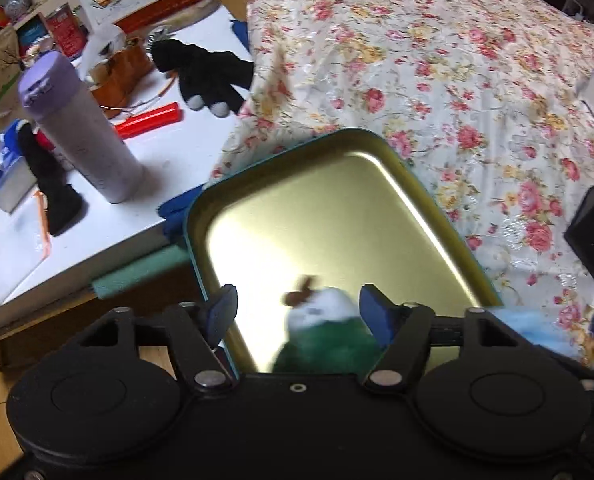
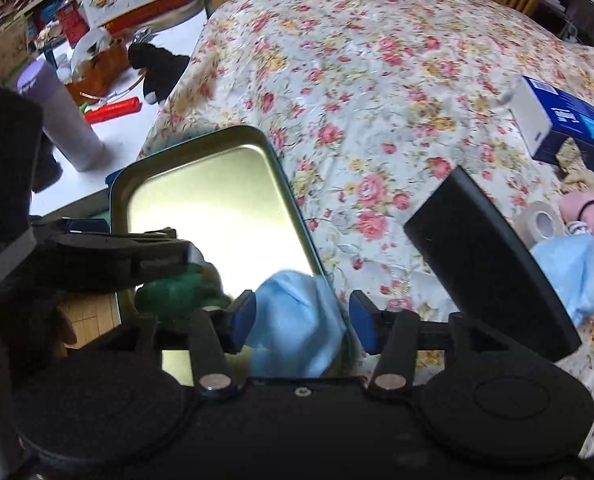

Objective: Organize soft objects

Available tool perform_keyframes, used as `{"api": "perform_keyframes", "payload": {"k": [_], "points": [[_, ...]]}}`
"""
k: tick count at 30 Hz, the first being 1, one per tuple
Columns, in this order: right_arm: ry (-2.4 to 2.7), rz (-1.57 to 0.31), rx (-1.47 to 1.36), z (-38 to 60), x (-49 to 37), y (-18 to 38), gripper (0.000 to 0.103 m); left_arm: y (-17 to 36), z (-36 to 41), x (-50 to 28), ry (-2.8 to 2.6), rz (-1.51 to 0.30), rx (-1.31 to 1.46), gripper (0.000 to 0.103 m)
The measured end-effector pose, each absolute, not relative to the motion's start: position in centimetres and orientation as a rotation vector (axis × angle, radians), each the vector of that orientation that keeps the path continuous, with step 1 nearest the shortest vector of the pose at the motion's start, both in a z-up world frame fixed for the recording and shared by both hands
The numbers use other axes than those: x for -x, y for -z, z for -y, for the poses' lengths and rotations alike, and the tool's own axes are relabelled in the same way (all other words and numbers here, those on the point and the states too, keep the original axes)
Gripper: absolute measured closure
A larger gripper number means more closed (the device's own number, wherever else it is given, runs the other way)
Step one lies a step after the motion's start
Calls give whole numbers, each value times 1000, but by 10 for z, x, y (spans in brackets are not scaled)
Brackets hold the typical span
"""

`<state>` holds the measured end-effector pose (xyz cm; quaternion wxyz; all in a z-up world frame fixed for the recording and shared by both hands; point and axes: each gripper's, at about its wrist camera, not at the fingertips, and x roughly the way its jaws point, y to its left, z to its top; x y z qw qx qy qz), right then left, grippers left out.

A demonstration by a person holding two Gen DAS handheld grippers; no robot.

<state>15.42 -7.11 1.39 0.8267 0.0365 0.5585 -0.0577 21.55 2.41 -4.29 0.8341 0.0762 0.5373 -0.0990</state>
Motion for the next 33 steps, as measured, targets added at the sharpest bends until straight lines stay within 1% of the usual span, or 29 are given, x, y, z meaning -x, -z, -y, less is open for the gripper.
{"api": "perform_keyframes", "payload": {"k": [2, 6, 8, 33], "points": [[118, -1199, -69, 70, -157, -8, 48, 48, -22, -218, 198, -1147, -173, 38], [123, -1211, -58, 70, -158, -2, 47, 52, -23, -222, 190, -1167, -163, 38], [134, -1211, -52, 72, -157, -1, 44, 54, -22, -223, 188, -1176, -158, 38], [182, -1217, -75, 87, -141, -4, 41, 58, -18, -222, 214, -1215, -144, 38]]}}
